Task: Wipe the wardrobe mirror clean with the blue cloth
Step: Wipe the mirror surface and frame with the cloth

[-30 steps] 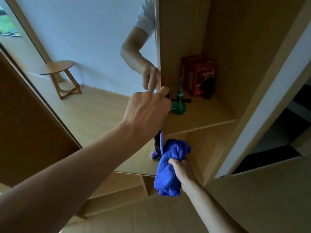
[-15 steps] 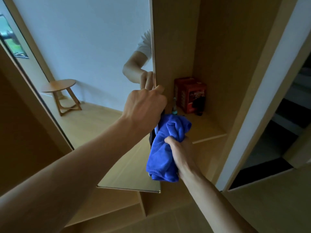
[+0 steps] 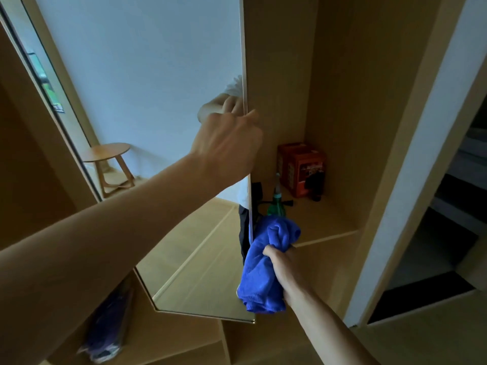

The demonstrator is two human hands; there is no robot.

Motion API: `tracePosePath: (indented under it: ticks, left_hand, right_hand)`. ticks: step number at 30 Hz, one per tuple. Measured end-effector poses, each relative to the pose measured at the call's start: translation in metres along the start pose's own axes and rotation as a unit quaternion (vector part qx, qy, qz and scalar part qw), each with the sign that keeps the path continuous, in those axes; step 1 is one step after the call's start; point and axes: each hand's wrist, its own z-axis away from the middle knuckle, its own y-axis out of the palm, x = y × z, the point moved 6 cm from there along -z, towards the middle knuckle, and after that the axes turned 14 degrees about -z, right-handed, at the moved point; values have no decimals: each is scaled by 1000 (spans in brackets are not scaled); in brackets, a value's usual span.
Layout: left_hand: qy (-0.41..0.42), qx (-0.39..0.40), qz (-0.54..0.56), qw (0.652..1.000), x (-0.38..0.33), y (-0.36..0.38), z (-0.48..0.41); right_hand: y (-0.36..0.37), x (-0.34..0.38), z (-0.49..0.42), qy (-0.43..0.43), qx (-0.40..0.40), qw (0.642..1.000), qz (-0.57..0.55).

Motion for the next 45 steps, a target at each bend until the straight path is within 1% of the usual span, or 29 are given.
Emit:
tracePosePath:
  ticks: [2,5,9,13,16,19,21,23,27,30,34,38,41,45]
  left_hand:
    - [-1,-4,7,1000,-1,3,-1]
    - [-3,-4,11,1000,-2,6,0]
    - [-24,-6,-20,999,2,3,3]
    - [-16,5,-1,1000,1,5,6]
    - [-25,5,-13,1000,6,0,9]
    - [-33,-19,-16,999,8,-2,8]
    - [-28,-25,-5,999,7,-1,5]
    - [-26,-40,11,999,9,0,-3]
    - [-45,-70,6,996,26,-8,-24]
    - [-61,-81,-1,995,42,-16,-35]
    - [-54,-86,-4,995,50,-18,-37]
    - [-41,-99,-5,994,49,-19,-35]
    - [-46,-113,5,993,55,-27,-38]
    - [-48,-115,6,992,59,-25,-40]
  right_hand:
    - [3,9,0,-13,-3,1000,-16]
    - [10,37,4,-57,-18,998,-26]
    - [17,84,11,-125,-21,990,-69]
    - [27,139,24,-187,3,979,-78]
    - [32,170,33,-216,40,968,-120]
    - [30,171,35,-222,42,965,-130]
    - [27,156,33,-219,24,970,-101]
    - [22,134,29,-191,1,979,-74]
    - [16,101,20,-124,10,989,-76]
    - [14,101,20,-117,1,992,-53]
    - [17,121,22,-133,2,990,-42]
    - [27,164,28,-168,17,984,-62]
    - [35,201,38,-205,37,976,-64]
    - [45,248,48,-240,77,962,-103]
